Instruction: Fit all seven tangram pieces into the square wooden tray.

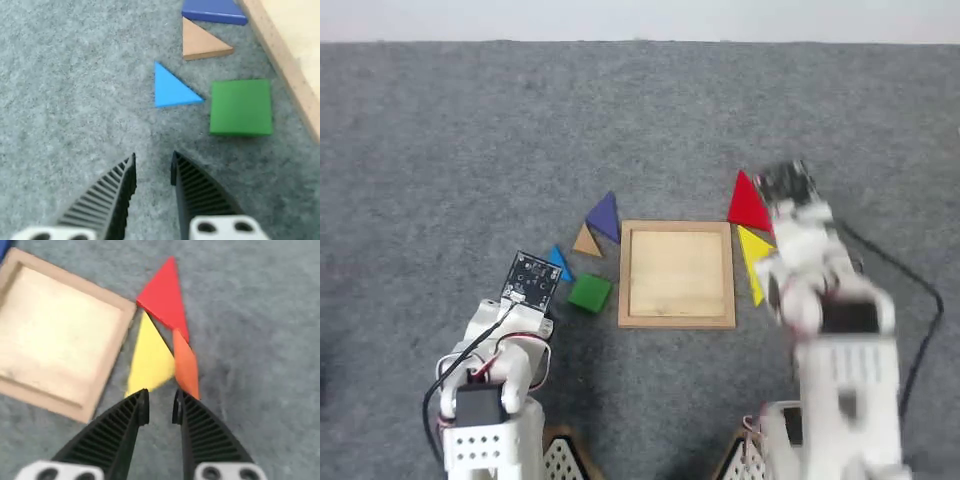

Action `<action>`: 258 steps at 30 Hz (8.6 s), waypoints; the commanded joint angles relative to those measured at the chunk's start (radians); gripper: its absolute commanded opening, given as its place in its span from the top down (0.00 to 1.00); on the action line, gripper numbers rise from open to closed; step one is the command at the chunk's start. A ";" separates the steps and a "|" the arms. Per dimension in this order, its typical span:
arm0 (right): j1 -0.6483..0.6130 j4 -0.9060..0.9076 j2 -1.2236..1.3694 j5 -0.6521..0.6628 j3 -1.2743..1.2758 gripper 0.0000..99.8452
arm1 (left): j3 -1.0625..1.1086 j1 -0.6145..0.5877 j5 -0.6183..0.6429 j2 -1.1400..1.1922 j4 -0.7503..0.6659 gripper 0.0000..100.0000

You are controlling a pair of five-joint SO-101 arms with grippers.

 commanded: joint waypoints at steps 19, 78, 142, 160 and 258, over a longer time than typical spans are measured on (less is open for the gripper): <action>-0.114 -0.165 1.253 0.057 -0.848 0.64 | -0.007 -0.006 -0.014 -0.020 -0.011 0.89; -0.031 0.252 1.107 0.127 -1.103 0.92 | -0.007 -0.006 -0.012 -0.020 -0.011 0.89; -0.018 0.139 1.782 1.079 -1.562 0.66 | -0.007 -0.008 -0.014 -0.020 -0.011 0.89; -0.082 0.203 1.779 0.956 -1.562 0.68 | -0.007 -0.008 -0.017 -0.020 -0.002 0.89; 0.042 0.598 2.203 0.463 -2.260 0.69 | -0.007 -0.008 -0.017 -0.020 0.002 0.89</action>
